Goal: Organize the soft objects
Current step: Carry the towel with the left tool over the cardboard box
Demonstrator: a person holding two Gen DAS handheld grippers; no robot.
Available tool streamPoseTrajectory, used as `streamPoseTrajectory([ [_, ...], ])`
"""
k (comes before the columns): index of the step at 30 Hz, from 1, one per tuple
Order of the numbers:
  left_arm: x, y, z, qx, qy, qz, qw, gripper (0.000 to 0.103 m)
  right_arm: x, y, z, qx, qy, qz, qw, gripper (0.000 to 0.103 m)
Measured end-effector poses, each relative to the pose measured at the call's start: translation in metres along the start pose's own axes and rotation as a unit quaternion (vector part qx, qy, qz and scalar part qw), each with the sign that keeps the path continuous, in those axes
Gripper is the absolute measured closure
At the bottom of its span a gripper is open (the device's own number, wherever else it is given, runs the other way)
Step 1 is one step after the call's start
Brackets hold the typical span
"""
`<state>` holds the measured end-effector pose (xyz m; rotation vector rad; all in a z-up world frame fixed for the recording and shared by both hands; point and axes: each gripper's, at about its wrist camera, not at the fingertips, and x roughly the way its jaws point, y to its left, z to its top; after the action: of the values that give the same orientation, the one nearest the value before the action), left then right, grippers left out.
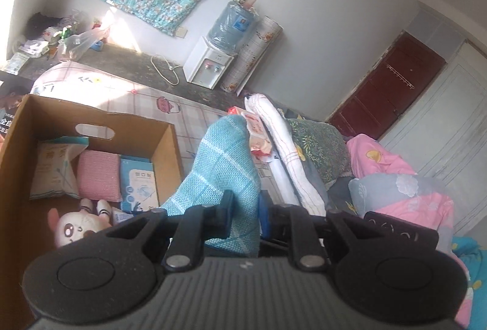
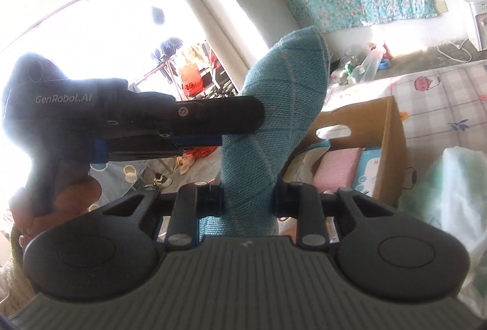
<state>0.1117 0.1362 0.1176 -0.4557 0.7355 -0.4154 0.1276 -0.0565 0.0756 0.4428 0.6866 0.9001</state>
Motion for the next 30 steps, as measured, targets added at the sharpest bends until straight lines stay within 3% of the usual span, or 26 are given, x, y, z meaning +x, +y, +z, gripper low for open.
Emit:
streamPoseTrajectory([
  [3, -0.011, 0.038, 0.003, -0.020, -0.019, 0.061, 0.9978, 0.084, 0.055, 0.004, 0.001, 0.030, 0.053, 0.014, 0.998, 0.080],
  [6, -0.023, 0.068, 0.010, -0.041, -0.043, 0.102, 0.9930, 0.072, 0.113, 0.002, 0.000, 0.066, 0.108, 0.015, 0.992, 0.080],
  [13, -0.053, 0.116, 0.021, -0.073, -0.078, 0.140, 0.9843, 0.066, 0.196, 0.008, -0.008, 0.065, 0.183, -0.005, 0.981, 0.080],
  [16, -0.060, 0.131, 0.019, -0.085, -0.082, 0.147, 0.9821, 0.063, 0.219, 0.014, -0.017, 0.045, 0.209, -0.034, 0.976, 0.074],
  [19, -0.063, 0.139, 0.012, -0.094, -0.077, 0.151, 0.9811, 0.061, 0.228, 0.020, -0.021, 0.021, 0.217, -0.052, 0.975, 0.071],
  [25, -0.066, 0.144, 0.007, -0.102, -0.077, 0.149, 0.9805, 0.053, 0.218, 0.038, -0.021, -0.018, 0.198, -0.062, 0.978, 0.034],
  [30, -0.067, 0.137, 0.005, -0.098, -0.081, 0.153, 0.9800, 0.045, 0.198, 0.040, -0.016, -0.019, 0.172, -0.057, 0.983, 0.032],
])
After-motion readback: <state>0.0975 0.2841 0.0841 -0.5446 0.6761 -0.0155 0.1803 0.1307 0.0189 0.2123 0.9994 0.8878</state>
